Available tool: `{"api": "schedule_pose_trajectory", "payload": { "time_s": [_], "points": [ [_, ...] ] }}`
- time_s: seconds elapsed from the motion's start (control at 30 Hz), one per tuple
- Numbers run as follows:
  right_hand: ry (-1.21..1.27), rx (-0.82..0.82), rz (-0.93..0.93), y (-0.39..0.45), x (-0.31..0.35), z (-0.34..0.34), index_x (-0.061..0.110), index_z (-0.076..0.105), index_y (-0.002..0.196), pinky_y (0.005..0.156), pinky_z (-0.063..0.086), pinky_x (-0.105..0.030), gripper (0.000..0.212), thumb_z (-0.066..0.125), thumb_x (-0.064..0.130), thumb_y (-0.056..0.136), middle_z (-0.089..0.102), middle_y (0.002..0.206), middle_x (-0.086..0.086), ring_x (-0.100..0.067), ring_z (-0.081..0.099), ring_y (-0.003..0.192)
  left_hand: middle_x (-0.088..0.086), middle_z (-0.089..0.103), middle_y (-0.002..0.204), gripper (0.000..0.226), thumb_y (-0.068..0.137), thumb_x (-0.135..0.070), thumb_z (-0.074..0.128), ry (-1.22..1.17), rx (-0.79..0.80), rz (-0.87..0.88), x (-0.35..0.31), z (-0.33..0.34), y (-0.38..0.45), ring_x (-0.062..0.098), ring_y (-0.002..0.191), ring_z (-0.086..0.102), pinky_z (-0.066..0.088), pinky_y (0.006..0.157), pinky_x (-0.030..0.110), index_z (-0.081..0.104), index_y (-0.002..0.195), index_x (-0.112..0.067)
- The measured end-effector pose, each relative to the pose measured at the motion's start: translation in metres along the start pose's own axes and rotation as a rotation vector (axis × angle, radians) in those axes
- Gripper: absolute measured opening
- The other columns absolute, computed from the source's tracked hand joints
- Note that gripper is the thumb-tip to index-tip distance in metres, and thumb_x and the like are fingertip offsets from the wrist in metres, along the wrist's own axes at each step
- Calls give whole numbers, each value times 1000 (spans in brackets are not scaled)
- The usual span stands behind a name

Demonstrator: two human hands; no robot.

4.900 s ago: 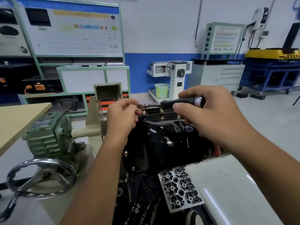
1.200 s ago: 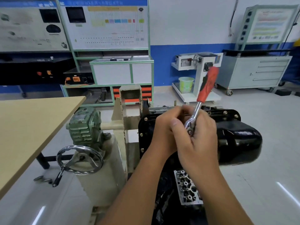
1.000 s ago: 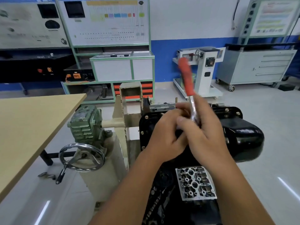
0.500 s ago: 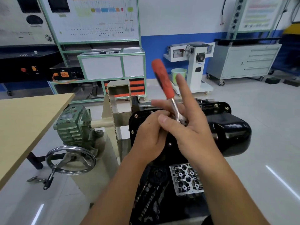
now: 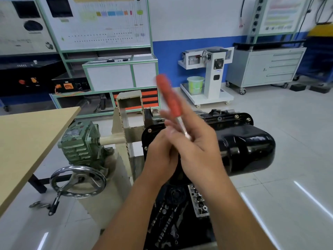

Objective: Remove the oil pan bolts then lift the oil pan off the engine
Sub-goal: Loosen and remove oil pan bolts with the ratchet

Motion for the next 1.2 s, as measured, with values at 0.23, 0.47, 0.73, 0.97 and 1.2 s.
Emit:
{"api": "schedule_pose_trajectory", "payload": {
  "time_s": [0.23,0.47,0.73,0.97,1.2],
  "points": [
    [-67,-210,-39,3,4,-31,39,43,155,96,57,-29,55,52,15,107,76,113,15,-5,70,110,-28,67,101,19,94,-4,59,106,-96,354,-46,-11,0,-3,92,66,47,78,15,69,105,-17],
    [65,-257,16,17,3,-45,40,50,150,92,61,-39,57,52,7,104,78,109,6,-17,75,98,-8,64,121,34,94,-10,52,272,66,442,-75,2,2,12,107,64,52,86,27,60,126,-18],
    [-79,135,-24,24,4,-34,35,64,140,100,55,-31,53,60,6,96,79,106,3,-12,72,109,-2,69,94,18,94,-26,46,389,-60,388,-72,3,7,18,80,64,46,57,32,59,106,-27],
    [157,-49,72,48,7,-43,44,63,130,80,61,-28,46,56,6,103,80,93,-6,-20,77,87,-9,65,90,24,88,-18,54,380,-128,361,-80,0,24,8,73,54,33,59,16,57,108,-32],
    [-114,463,-2,56,21,-20,27,53,148,89,61,-33,53,56,0,102,78,112,-8,-16,73,104,-7,68,90,16,90,-26,52,378,-250,340,-80,-7,22,18,78,62,39,58,26,58,105,-25]
  ]
}}
Point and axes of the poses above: each hand's wrist, its own y-axis towards the middle knuckle, its own z-axis out of the palm, x = y × z, the point moved 10 cm from there along y, towards the middle knuckle
